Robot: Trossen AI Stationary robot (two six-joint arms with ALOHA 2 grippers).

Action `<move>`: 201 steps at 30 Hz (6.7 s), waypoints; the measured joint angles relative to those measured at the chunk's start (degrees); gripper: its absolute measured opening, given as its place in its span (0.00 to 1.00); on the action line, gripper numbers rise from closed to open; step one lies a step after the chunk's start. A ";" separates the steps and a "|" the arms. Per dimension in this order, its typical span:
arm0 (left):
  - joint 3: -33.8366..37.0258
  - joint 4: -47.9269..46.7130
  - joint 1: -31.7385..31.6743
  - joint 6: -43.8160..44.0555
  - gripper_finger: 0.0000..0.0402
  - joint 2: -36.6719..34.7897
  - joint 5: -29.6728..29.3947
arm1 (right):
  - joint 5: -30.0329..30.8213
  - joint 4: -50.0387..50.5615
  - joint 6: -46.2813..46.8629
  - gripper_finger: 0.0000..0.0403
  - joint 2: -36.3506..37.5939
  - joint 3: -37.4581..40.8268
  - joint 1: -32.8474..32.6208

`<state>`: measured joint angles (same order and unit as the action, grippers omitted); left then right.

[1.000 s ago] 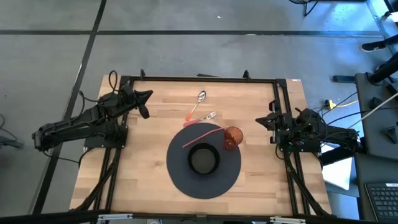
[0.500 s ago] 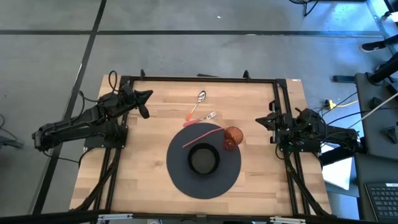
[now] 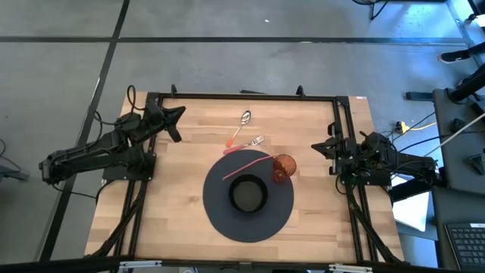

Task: Pick & Place Utensil
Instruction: Put the orange drinking straw into the orange cup

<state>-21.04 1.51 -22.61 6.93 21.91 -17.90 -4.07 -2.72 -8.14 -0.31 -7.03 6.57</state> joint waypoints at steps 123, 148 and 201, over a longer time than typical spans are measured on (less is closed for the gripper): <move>-65.55 -25.72 17.54 -4.59 0.02 101.90 15.99 | -0.64 -1.05 3.41 0.03 0.01 0.00 -0.02; -75.47 -37.14 20.22 -6.12 0.01 101.68 4.19 | -0.64 -1.03 3.25 0.03 -0.01 0.00 -0.01; -55.30 39.02 17.49 -15.90 0.01 75.61 40.45 | -5.10 -0.85 6.33 0.03 0.01 -0.02 -0.02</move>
<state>-76.34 40.52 -5.13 -8.97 97.53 22.56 -9.17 -3.57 -1.81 -0.30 -7.05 6.55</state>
